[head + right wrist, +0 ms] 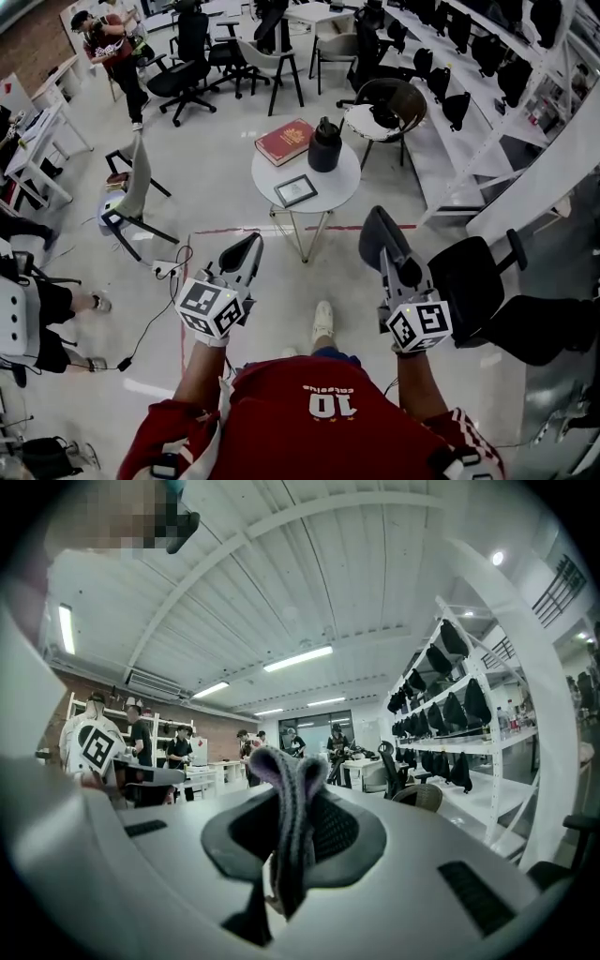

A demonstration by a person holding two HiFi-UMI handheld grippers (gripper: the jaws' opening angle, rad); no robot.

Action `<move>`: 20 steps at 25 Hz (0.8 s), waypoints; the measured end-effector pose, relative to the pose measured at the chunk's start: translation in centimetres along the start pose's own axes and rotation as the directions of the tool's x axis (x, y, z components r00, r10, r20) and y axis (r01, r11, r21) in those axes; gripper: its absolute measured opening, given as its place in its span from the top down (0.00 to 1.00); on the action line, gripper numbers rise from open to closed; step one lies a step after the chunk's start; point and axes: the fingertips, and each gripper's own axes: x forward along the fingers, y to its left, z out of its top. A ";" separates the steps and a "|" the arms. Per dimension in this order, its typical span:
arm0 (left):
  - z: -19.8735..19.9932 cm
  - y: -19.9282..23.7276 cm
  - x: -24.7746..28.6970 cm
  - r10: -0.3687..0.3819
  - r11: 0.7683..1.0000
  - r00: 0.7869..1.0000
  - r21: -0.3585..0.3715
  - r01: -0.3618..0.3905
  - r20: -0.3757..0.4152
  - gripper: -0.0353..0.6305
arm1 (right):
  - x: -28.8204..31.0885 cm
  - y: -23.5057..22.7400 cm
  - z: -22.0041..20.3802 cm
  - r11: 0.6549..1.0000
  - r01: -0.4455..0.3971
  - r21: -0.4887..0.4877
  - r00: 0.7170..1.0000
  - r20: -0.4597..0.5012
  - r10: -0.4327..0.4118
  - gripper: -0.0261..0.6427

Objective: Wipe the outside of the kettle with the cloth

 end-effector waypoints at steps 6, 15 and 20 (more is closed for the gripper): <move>0.5 1.2 4.0 0.014 1.000 1.000 0.000 -0.014 0.004 0.94 | 3.3 -2.5 0.5 0.999 -0.038 0.002 0.999 0.001 0.038 0.87; 1.8 3.4 11.8 0.036 0.999 0.999 0.021 -0.036 -0.003 0.94 | 10.0 -8.3 2.0 0.997 -0.078 0.016 0.997 0.021 0.077 0.87; 2.6 4.6 16.3 0.051 0.998 0.999 0.023 -0.051 0.001 0.94 | 13.5 -11.8 2.5 0.996 -0.090 0.019 0.996 0.024 0.089 0.87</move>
